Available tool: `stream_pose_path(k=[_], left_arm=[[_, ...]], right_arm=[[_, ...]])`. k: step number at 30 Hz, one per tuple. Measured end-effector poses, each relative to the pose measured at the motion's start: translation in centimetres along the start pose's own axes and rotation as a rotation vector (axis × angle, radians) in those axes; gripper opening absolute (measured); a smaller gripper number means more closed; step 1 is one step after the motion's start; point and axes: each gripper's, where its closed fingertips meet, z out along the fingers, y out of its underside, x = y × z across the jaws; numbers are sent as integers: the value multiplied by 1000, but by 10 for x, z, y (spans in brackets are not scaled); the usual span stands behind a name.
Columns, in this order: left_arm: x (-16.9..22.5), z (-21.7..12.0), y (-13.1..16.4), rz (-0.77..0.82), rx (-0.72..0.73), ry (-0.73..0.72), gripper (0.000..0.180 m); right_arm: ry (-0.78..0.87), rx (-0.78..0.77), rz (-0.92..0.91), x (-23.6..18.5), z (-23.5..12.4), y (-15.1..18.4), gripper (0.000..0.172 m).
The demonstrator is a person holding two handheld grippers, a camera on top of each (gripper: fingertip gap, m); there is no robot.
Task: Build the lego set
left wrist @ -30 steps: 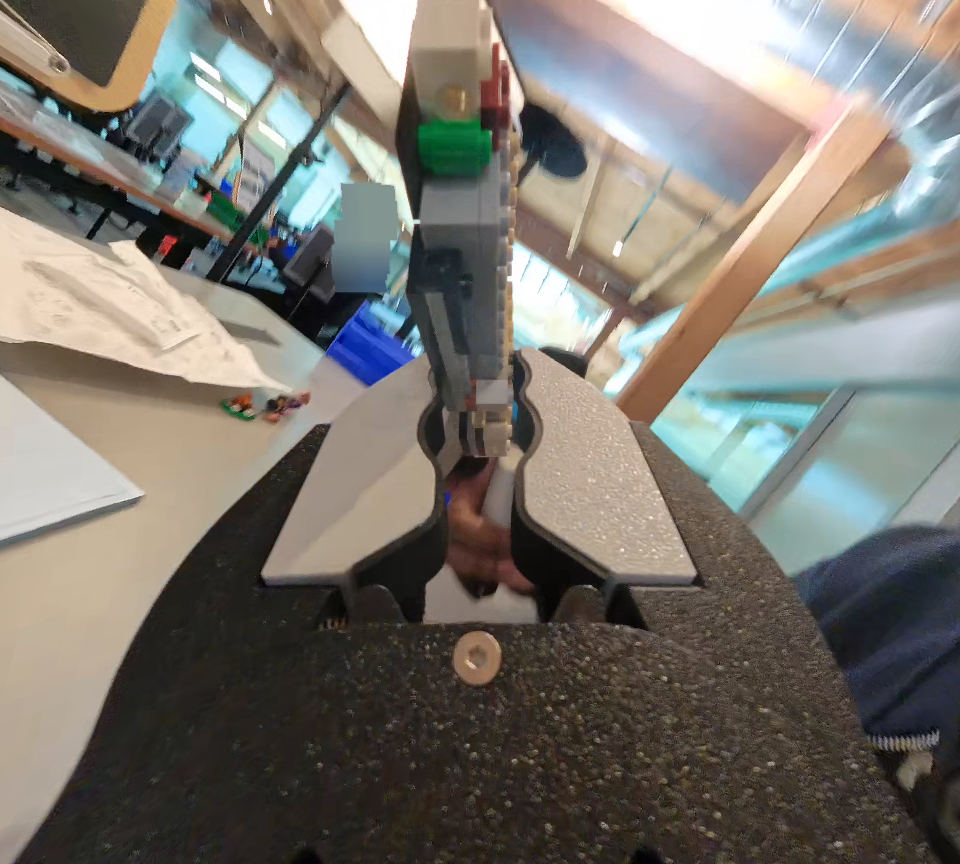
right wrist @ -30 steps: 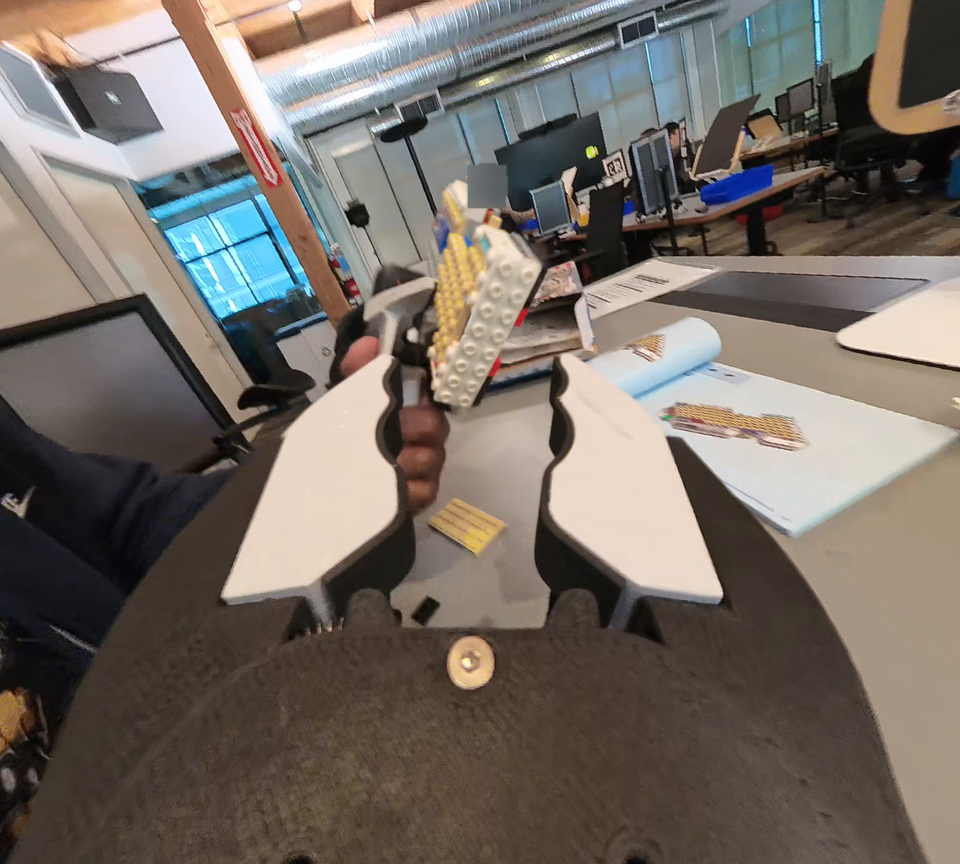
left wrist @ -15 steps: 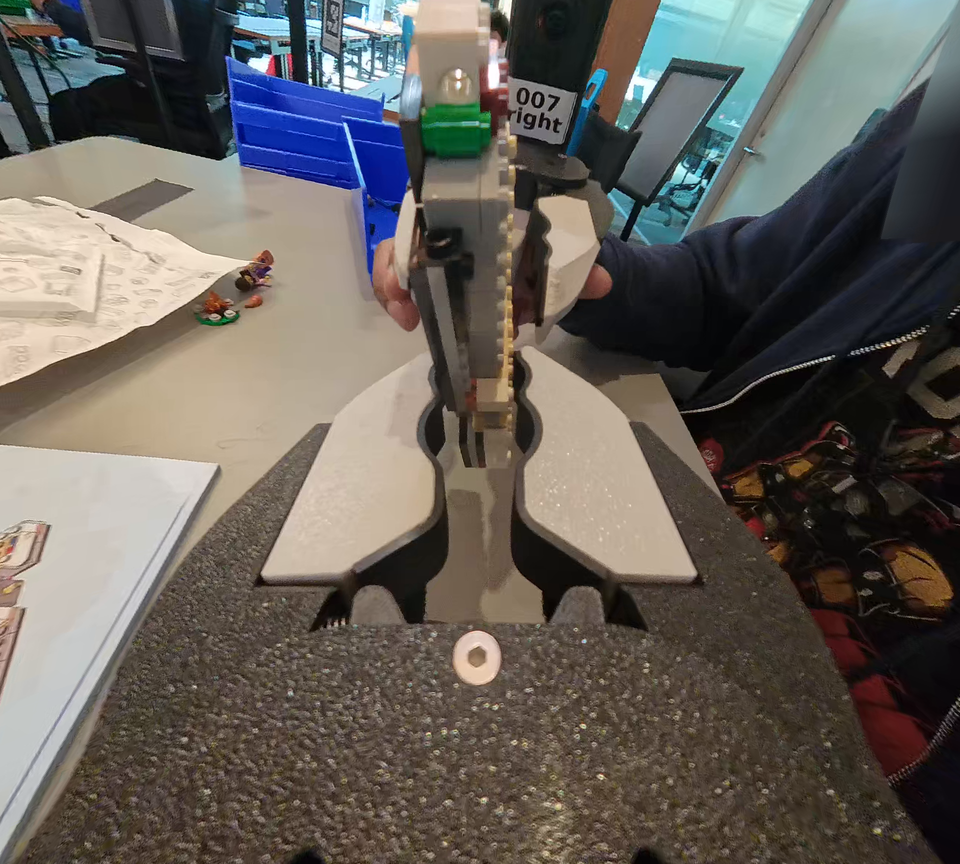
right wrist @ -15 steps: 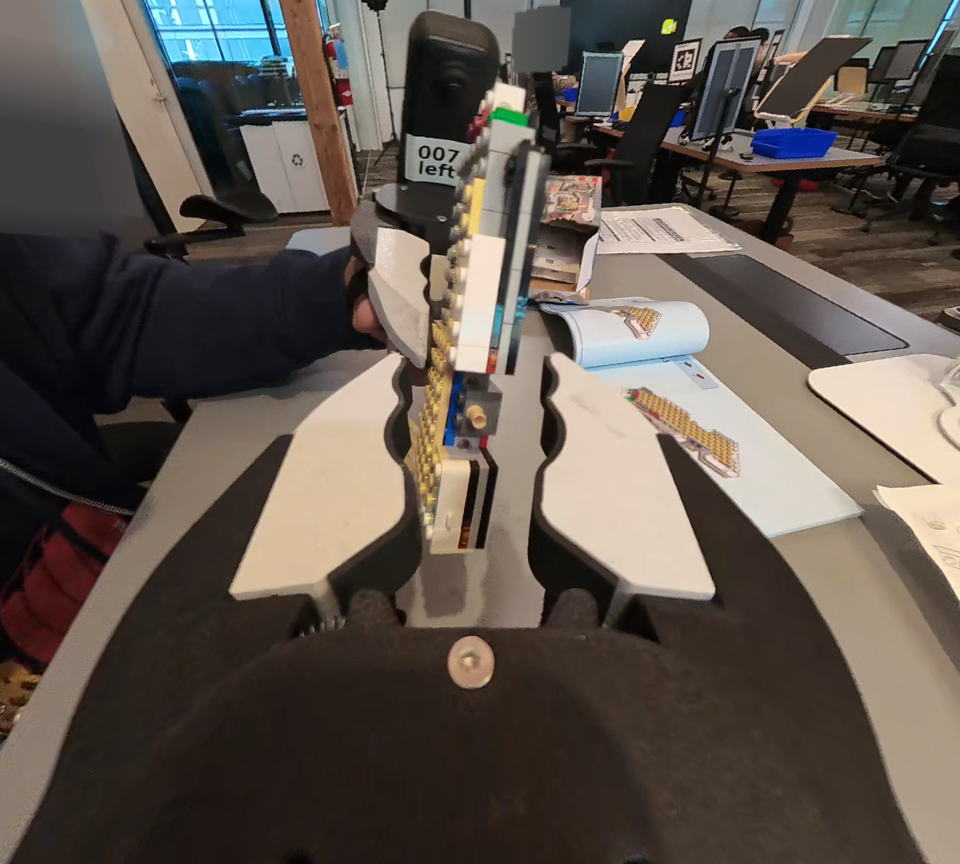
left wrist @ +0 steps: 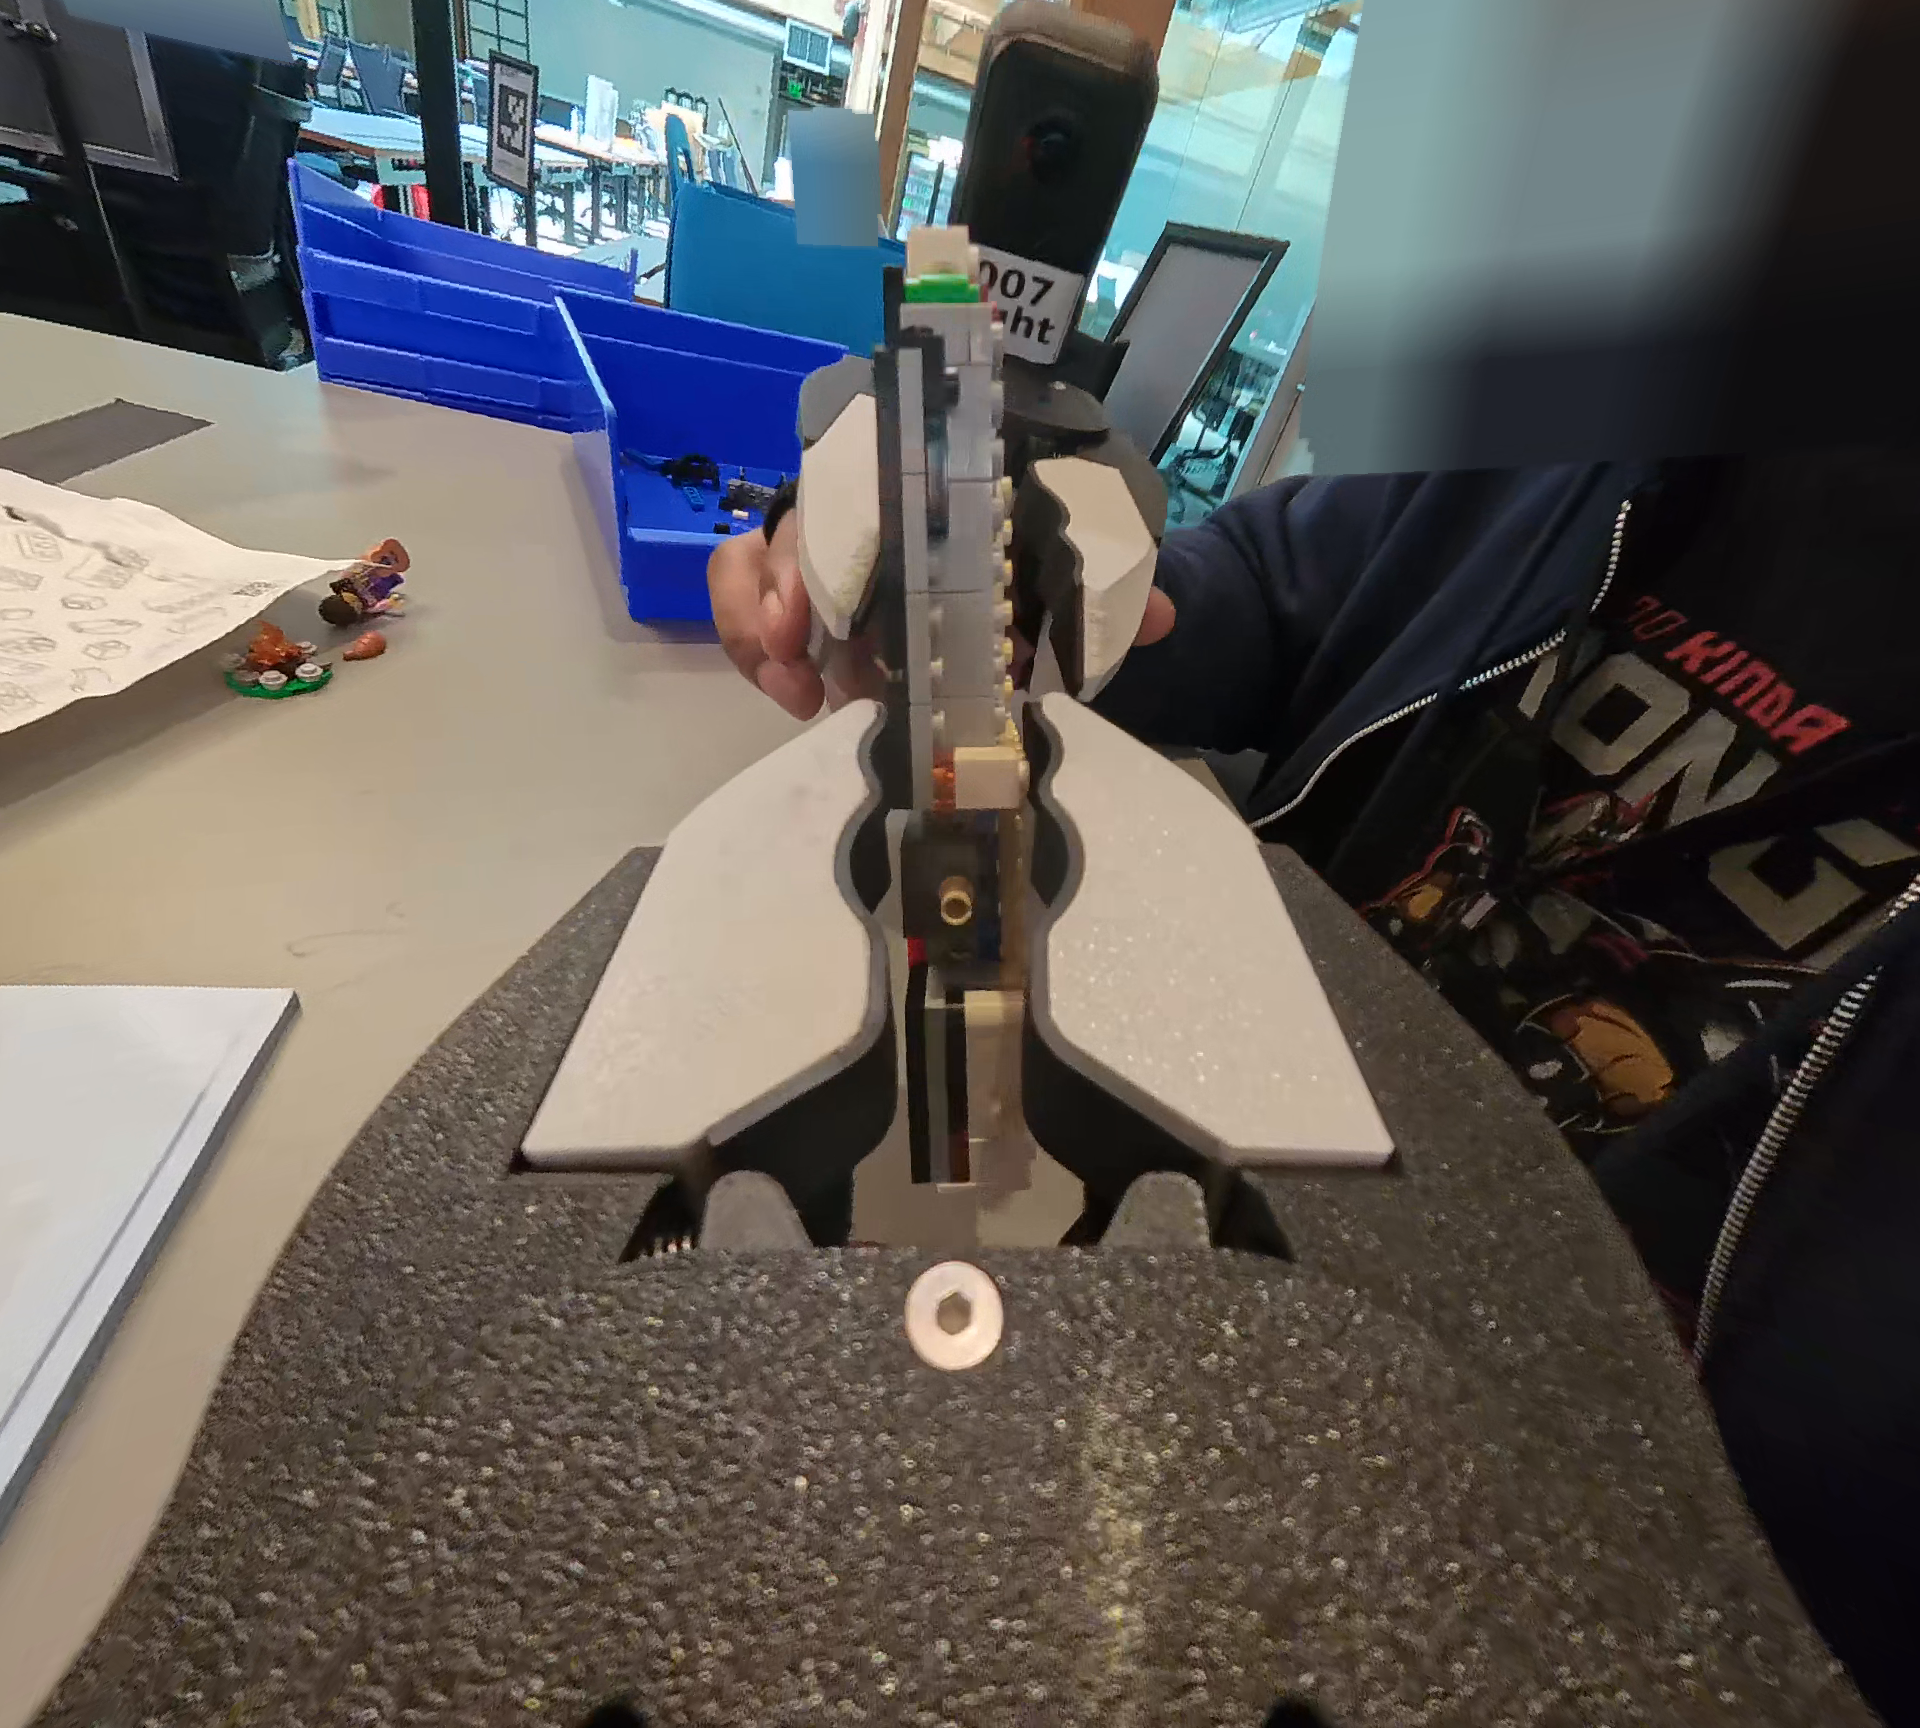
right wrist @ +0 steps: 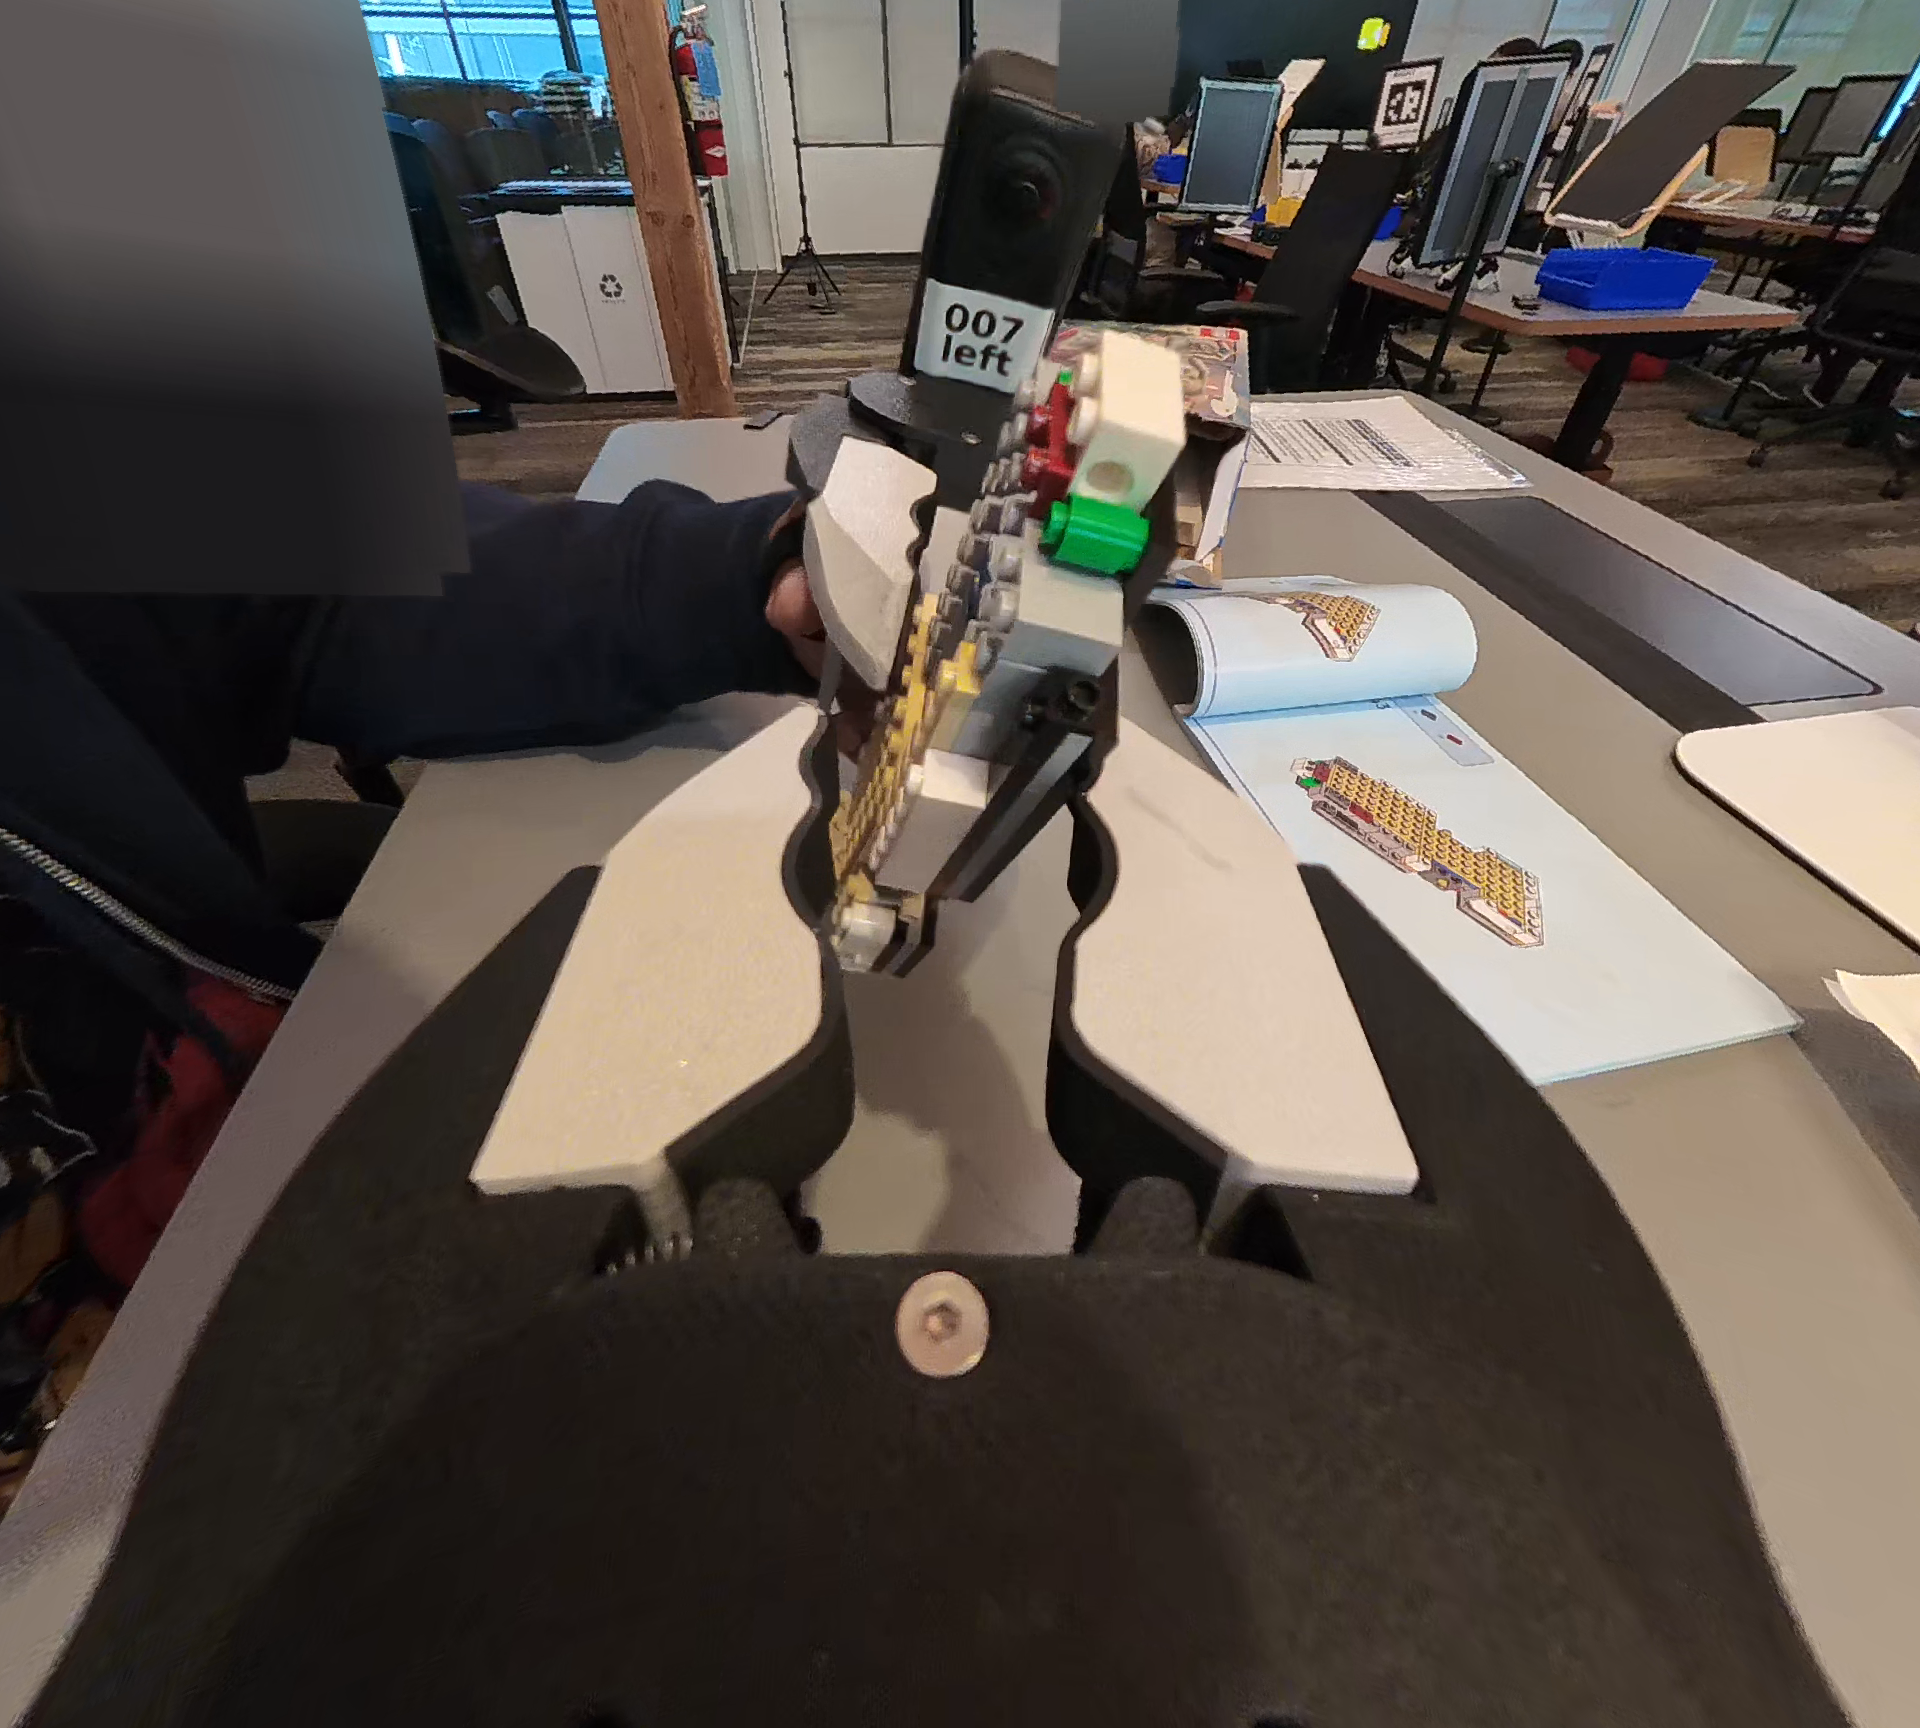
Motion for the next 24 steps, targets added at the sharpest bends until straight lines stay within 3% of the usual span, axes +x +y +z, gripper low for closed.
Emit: stream_pose_path(k=[12,24], left_arm=[[-26,-14,-31,-177,311,-90,22],[-30,-6,-33,-236,384,-95,22]], right_arm=[[61,34,196,14,3,13,43],[79,67,297,19,10,18,36]])
